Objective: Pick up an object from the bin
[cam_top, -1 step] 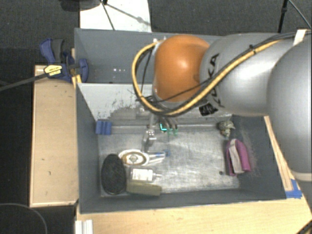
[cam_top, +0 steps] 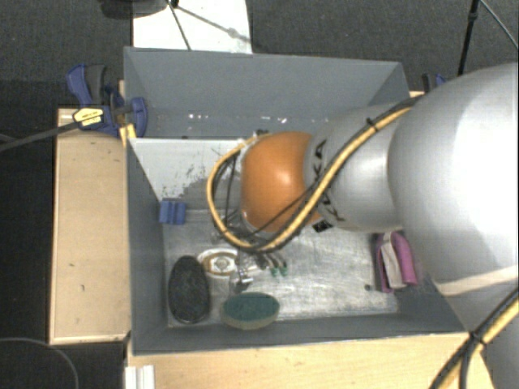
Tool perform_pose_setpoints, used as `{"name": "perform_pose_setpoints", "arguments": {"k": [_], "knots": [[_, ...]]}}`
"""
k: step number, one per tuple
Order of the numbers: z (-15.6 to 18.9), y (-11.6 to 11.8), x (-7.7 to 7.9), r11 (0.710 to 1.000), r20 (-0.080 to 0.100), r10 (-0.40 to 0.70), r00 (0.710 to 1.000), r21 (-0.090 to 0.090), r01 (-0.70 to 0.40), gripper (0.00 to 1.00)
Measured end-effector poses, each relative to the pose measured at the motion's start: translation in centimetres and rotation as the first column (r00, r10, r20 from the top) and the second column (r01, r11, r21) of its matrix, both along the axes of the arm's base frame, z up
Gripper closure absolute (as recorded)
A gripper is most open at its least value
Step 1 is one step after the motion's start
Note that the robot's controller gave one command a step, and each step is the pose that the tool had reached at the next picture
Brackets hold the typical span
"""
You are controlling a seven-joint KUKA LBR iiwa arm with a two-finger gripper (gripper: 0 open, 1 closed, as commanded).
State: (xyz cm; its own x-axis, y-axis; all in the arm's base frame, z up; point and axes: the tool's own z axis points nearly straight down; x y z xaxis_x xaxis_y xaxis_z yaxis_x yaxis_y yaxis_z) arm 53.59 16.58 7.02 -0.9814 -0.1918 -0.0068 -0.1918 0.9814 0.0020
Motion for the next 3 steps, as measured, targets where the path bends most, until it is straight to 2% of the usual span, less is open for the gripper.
{"name": "perform_pose_setpoints", "arguments": {"k": [1,2,3], "knots": [[0.3,0.0,0.3,1.0,0.007,-0.007,1.0,0.002,0.007,1.0],[12.8,0.0,-1.6,1.0,0.003,0.025,1.0,0.0,-0.025,1.0],[18.8,0.8,0.3,0.964,0.003,0.265,0.964,-0.003,-0.265,1.0]]}}
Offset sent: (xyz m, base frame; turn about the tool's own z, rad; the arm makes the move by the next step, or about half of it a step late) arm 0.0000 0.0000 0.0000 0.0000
